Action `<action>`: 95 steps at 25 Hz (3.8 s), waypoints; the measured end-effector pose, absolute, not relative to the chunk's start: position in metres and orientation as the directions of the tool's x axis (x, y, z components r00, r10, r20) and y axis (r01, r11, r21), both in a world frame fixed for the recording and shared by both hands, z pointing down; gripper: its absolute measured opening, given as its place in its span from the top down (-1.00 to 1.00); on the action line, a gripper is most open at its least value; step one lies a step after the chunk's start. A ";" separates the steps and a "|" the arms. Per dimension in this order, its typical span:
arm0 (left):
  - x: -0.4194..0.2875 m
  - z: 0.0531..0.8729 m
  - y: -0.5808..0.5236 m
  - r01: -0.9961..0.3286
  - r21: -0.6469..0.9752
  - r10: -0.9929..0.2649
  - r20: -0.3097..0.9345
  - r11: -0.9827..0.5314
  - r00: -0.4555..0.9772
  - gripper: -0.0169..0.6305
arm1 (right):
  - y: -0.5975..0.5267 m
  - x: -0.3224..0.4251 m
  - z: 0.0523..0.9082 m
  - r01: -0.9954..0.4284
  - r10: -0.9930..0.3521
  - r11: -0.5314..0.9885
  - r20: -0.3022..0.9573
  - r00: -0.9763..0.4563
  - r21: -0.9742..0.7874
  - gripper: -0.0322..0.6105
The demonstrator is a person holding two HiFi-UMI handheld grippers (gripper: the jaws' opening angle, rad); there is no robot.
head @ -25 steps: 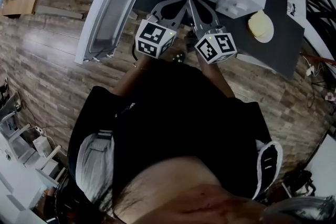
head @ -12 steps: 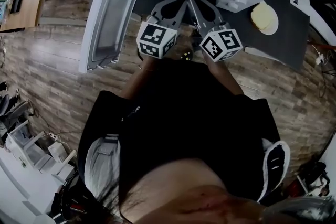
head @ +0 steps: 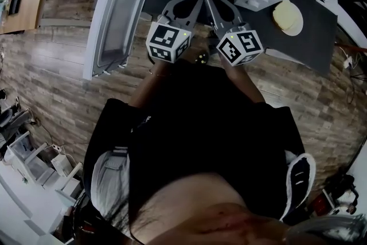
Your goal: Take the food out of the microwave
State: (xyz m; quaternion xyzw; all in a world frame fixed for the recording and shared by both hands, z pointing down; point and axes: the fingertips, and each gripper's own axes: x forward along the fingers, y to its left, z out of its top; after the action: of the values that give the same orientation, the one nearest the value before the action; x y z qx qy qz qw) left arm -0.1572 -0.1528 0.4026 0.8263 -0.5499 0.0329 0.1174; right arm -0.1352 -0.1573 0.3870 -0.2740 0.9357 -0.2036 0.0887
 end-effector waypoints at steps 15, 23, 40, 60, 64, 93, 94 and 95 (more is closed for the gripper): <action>-0.169 0.405 -0.149 -0.928 0.175 -0.910 0.205 -0.329 0.361 0.93 | -0.154 -0.145 0.395 -0.438 -0.514 0.770 -0.045 -0.857 -0.464 0.90; -0.183 0.415 -0.160 -0.924 0.191 -0.914 0.179 -0.331 0.364 0.93 | -0.164 -0.158 0.402 -0.419 -0.498 0.763 -0.034 -0.867 -0.491 0.90; -0.264 0.447 -0.189 -0.939 0.331 -0.957 0.227 -0.098 0.180 0.92 | -0.191 -0.195 0.418 -0.421 -0.471 0.768 0.020 -0.882 -0.483 0.89; -0.310 0.493 -0.207 -0.756 0.643 -0.957 0.276 0.120 0.083 0.92 | -0.206 -0.209 0.436 -0.438 -0.459 0.763 0.078 -0.885 -0.476 0.89; -0.318 0.496 -0.209 -0.739 0.660 -0.962 0.267 0.136 0.061 0.92 | -0.205 -0.210 0.439 -0.436 -0.454 0.766 0.085 -0.887 -0.473 0.90; -0.318 0.512 -0.234 -0.519 0.843 -0.964 0.239 0.144 0.120 0.63 | -0.215 -0.208 0.440 -0.458 -0.480 0.748 0.086 -0.873 -0.481 0.89; -0.319 0.512 -0.235 -0.510 0.848 -0.965 0.234 0.143 0.118 0.63 | -0.216 -0.208 0.440 -0.460 -0.482 0.745 0.087 -0.872 -0.483 0.90; -0.319 0.511 -0.236 -0.500 0.854 -0.966 0.229 0.142 0.117 0.63 | -0.217 -0.208 0.440 -0.462 -0.484 0.743 0.087 -0.871 -0.485 0.90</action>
State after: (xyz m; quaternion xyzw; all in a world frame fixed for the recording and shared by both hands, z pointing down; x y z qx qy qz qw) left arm -0.3190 -0.2362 0.5111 0.6003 -0.6108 -0.2620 0.4449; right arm -0.2085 -0.2167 0.4401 -0.2534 0.9333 -0.2536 0.0225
